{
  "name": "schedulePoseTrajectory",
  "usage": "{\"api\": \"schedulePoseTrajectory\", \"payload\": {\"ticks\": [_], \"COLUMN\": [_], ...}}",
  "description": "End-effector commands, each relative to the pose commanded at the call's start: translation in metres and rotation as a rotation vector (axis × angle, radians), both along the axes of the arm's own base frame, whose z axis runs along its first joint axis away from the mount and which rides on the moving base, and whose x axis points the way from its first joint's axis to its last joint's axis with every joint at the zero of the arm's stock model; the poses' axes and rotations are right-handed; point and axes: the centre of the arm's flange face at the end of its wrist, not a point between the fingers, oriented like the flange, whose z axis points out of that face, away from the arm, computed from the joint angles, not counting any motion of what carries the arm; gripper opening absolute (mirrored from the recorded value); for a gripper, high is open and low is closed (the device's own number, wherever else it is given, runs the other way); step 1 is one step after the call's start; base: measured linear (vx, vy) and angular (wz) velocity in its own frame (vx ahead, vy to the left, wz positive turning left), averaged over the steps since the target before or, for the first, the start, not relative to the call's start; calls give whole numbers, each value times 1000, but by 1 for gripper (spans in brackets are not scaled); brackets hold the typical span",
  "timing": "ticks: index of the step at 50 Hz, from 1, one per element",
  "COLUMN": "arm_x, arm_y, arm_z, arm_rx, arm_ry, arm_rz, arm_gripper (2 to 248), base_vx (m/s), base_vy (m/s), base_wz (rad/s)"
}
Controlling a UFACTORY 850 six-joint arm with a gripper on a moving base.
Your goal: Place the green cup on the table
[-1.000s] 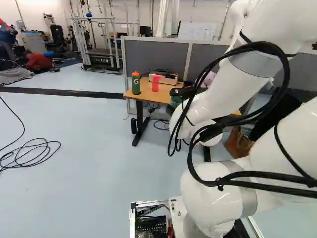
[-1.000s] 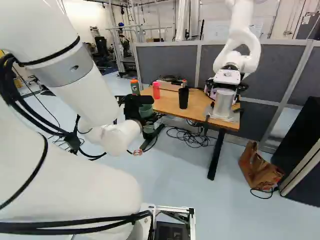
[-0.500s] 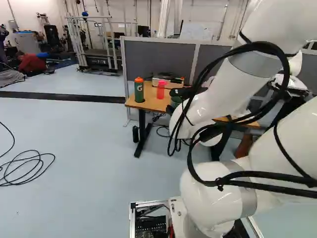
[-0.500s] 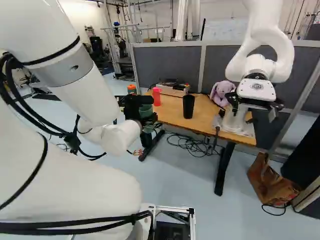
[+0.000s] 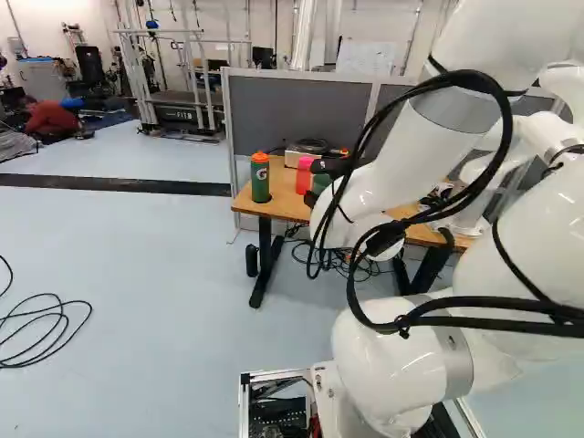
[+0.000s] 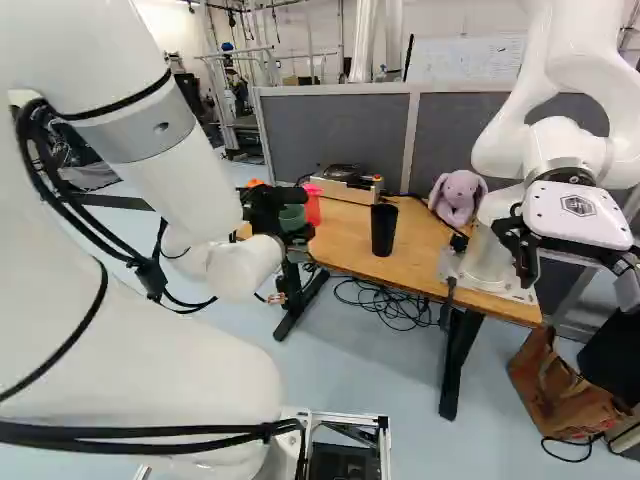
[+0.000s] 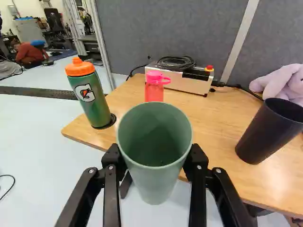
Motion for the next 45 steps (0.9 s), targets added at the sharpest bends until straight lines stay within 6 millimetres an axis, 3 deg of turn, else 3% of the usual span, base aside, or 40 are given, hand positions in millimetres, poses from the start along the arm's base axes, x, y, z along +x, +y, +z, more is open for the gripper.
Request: {"api": "schedulePoseTrajectory", "payload": {"ticks": [19, 45], "arm_x": [34, 87], "arm_y": [-1, -11], "arm_z": [3, 5], "arm_rx": [5, 59], "arm_ry": [9, 12], "arm_rz": [-14, -161], "arm_gripper": [128, 128], "base_vx": [-3, 0], "base_vy": [-1, 0], "base_wz": [1, 0]}}
